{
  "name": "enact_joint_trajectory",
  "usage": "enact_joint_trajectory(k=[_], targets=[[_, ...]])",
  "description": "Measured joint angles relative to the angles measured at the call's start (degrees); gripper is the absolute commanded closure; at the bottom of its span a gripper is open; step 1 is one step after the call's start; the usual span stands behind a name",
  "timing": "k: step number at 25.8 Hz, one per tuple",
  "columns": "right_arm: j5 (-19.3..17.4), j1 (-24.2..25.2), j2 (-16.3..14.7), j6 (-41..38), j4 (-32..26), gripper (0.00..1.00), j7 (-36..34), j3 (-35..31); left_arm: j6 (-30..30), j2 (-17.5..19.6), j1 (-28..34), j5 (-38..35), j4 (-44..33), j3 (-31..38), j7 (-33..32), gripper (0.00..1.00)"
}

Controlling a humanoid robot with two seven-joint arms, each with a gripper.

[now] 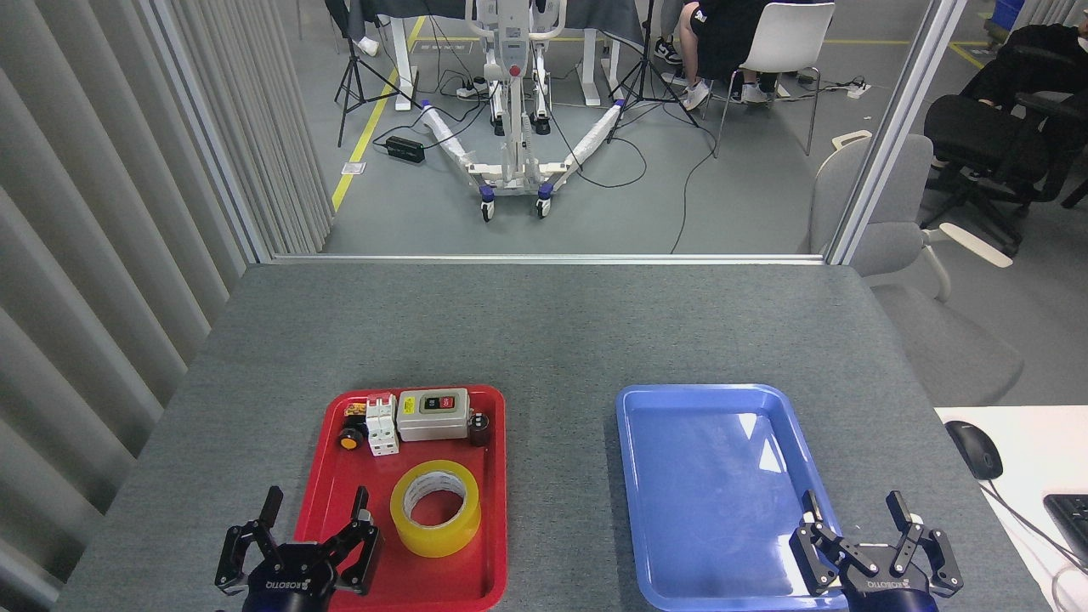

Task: Place and move tape with both arms
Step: 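Move the left gripper toward the yellow tape roll in the red tray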

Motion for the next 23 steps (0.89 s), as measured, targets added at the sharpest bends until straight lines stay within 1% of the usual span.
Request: enact_joint_trajectory(k=[2, 6, 23], targets=[[1.07, 0.28, -0.10, -0.17, 0.05, 0.01, -1.46, 0.12, 0.00, 0.00, 0.06, 0.16, 0.01, 0.03, 0.00, 0.00], [2.07, 0.54, -0.31, -0.56, 0.27, 0.01, -2.66, 0.73, 0.13, 0.13, 0.09, 0.40, 0.11, 0.04, 0.00, 0.00], [2.28, 0.55, -0.10, -1.24, 0.35, 0.01, -2.98, 1.54, 0.46, -0.50, -0.20, 1.01, 0.47, -0.15, 0.03, 0.00]])
